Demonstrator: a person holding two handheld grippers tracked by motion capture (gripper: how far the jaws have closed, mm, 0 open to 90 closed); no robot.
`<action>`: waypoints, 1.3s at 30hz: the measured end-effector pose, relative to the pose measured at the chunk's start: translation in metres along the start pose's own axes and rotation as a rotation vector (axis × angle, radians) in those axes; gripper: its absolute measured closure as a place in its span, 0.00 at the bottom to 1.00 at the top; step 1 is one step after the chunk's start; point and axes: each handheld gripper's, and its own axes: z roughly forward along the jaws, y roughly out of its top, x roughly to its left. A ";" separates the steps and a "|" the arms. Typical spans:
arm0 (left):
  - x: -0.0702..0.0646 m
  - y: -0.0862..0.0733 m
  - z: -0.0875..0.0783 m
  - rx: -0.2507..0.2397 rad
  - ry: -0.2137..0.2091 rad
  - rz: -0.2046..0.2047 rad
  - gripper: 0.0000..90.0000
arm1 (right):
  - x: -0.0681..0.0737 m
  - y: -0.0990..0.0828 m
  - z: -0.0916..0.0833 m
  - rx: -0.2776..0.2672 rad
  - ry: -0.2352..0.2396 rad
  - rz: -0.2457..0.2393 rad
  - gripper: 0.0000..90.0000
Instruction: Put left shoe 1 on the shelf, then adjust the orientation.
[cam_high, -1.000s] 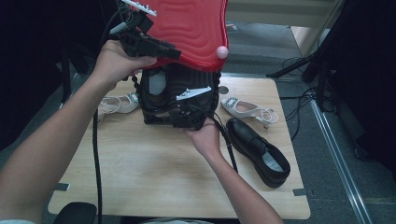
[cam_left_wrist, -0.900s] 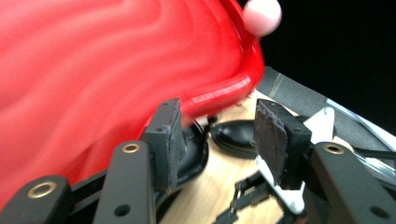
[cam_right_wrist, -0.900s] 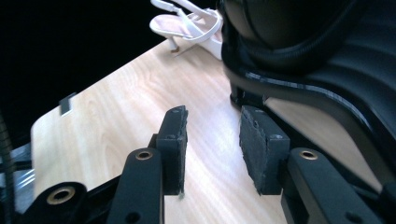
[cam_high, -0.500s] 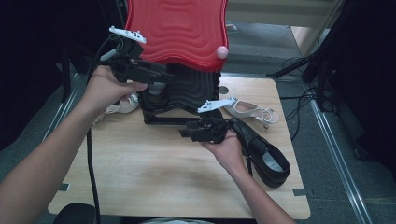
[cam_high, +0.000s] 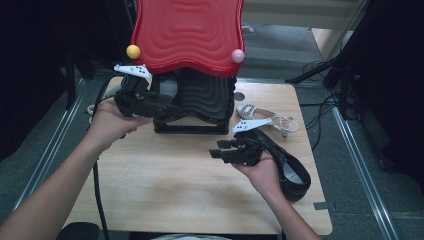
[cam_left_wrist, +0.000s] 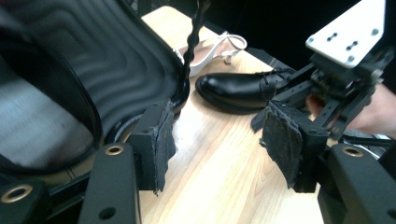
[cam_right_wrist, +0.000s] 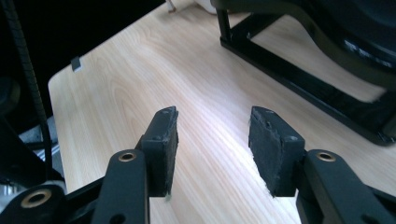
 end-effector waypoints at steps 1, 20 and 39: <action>0.000 -0.004 0.002 0.000 -0.004 -0.004 0.48 | -0.001 -0.003 -0.002 0.005 -0.006 0.000 0.58; -0.007 -0.072 0.035 0.036 -0.024 -0.038 0.48 | -0.013 -0.037 -0.023 0.000 -0.008 0.044 0.60; -0.013 -0.109 0.063 0.070 -0.070 -0.062 0.49 | -0.030 -0.067 -0.054 0.001 -0.071 0.102 0.64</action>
